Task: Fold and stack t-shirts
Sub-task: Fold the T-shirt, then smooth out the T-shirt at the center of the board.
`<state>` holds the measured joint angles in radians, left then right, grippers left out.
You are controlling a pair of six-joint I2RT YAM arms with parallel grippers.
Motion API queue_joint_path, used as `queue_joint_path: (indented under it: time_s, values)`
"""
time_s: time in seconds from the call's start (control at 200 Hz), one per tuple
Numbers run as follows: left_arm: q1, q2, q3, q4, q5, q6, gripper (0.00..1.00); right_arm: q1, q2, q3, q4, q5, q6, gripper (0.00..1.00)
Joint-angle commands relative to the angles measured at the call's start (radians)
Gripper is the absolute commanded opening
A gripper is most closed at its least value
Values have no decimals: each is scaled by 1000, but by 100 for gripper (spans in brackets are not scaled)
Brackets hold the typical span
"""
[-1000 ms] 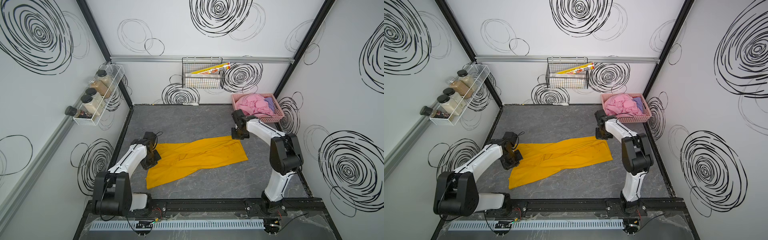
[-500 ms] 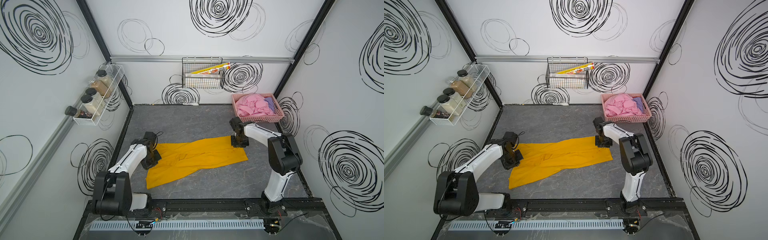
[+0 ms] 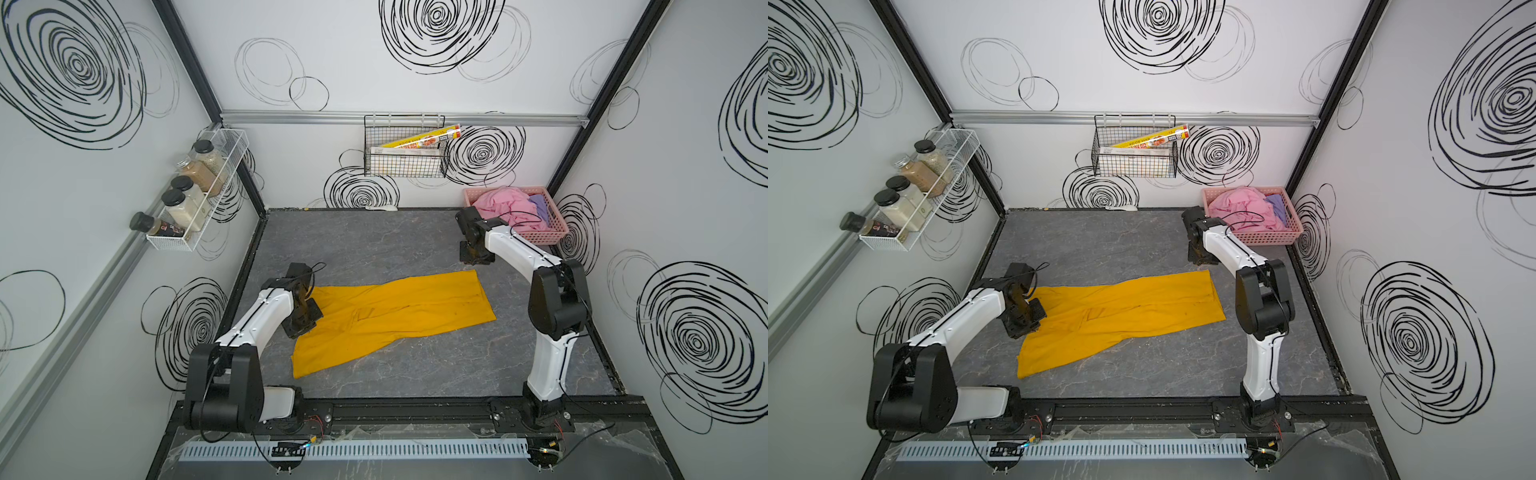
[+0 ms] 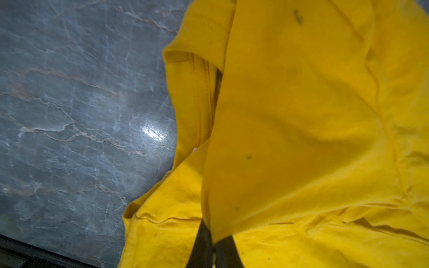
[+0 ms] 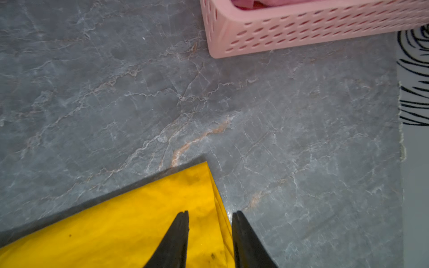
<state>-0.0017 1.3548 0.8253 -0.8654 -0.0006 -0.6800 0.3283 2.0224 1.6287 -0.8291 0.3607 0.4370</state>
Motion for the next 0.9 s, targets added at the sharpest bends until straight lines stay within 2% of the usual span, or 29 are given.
queue_joint_path:
  time_s: [0.0,0.37,0.526,0.596,0.896]
  values:
    - [18,-18,5,-1,-2,12,0,-8,76,17,-27,8,0,35]
    - [33,-22,5,-3,-5,13,0,-24,98,-18,0,-13,0,33]
    - [36,-14,6,-3,-3,13,0,-37,92,-45,18,-33,-4,14]
    - [38,-13,7,-4,-4,14,0,-45,90,-45,25,-47,-4,10]
    - [45,-10,6,-1,-4,14,0,-61,85,-72,33,-78,-6,10]
